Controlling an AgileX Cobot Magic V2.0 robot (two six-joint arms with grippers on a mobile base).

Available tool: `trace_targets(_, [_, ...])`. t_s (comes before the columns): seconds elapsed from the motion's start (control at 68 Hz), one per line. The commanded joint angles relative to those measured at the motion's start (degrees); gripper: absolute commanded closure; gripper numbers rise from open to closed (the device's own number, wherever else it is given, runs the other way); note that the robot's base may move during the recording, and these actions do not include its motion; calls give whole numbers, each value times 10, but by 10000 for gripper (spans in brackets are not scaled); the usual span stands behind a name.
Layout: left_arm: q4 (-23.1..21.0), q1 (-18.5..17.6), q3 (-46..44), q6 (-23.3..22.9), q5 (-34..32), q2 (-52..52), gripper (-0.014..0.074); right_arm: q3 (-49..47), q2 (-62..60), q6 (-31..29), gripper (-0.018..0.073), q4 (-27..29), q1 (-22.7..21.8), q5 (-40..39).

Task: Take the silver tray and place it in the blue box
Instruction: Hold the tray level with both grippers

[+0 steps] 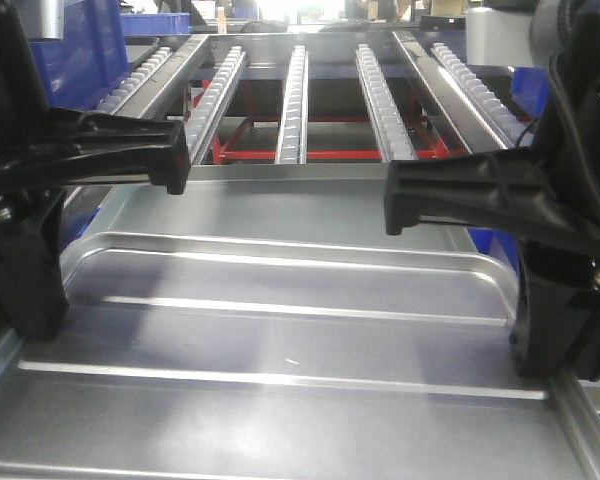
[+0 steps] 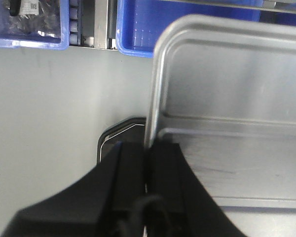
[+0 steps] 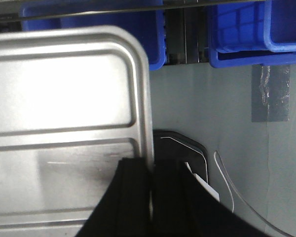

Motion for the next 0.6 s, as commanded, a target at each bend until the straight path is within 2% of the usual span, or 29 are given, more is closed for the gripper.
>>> trace_targets(0.0, [1, -7, -15, 11, -10, -20, 697, -16, -18, 3, 489, -17, 2, -27])
trace_targets(0.132, [-9, -8, -15, 17, -7, -20, 697, -16, -18, 3, 489, -17, 2, -30])
trace_targets(0.353, [1, -30, -15, 18, -5, -16, 697, -16, -18, 3, 489, -17, 2, -30])
trace_targets(0.588, [-4, -30, -15, 16, -5, -16, 697, -16, -18, 3, 489, -17, 2, -30])
